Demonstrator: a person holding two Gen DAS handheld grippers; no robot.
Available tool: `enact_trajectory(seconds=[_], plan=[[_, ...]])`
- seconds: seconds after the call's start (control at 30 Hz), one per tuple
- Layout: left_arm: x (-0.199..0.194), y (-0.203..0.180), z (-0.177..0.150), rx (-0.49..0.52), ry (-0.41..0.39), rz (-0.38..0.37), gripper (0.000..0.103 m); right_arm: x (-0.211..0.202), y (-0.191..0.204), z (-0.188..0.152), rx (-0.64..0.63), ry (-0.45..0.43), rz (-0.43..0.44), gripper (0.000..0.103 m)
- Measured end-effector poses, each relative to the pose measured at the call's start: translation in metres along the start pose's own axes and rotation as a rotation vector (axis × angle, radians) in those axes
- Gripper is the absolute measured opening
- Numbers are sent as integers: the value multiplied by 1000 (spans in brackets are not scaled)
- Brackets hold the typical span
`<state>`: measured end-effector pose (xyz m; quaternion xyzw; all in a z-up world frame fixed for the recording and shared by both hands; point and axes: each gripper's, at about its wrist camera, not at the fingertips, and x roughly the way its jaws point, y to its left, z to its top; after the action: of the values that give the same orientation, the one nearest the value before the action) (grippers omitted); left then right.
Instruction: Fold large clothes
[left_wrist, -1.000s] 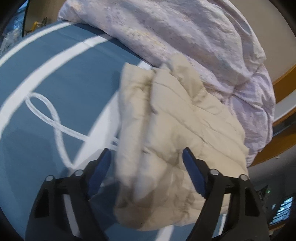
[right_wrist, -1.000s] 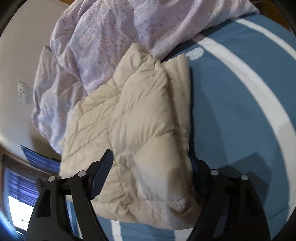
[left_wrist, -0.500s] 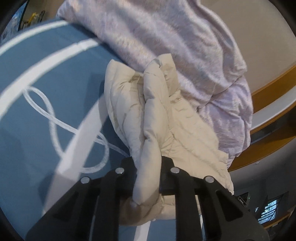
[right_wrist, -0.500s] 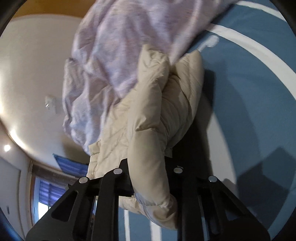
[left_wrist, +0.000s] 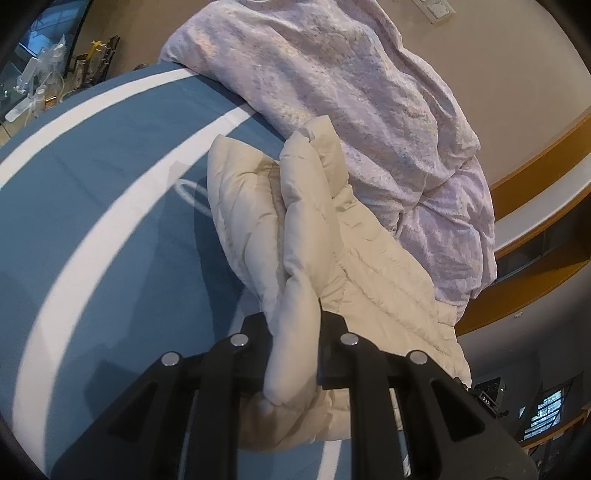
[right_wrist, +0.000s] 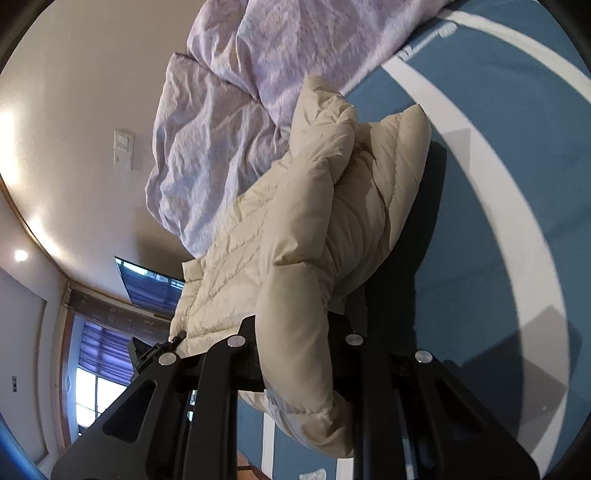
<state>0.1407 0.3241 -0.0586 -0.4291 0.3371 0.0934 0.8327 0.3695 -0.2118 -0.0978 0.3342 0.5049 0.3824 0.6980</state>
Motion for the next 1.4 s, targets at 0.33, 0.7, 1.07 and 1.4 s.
enact_trajectory(seconds=[0.33, 0.7, 1.07, 1.4], plan=[[-1, 23, -15, -20, 35, 53, 27, 10, 16, -21, -99, -10, -280, 36], [-2, 29, -16, -28, 18, 141, 78, -8, 86, -27, -345, -225, -552, 63], [6, 24, -25, 5, 22, 220, 86, 87, 137, -82, -620, -117, -572, 63], [9, 28, -25, -60, -21, 179, 85, 116, 136, -103, -708, -119, -644, 63]])
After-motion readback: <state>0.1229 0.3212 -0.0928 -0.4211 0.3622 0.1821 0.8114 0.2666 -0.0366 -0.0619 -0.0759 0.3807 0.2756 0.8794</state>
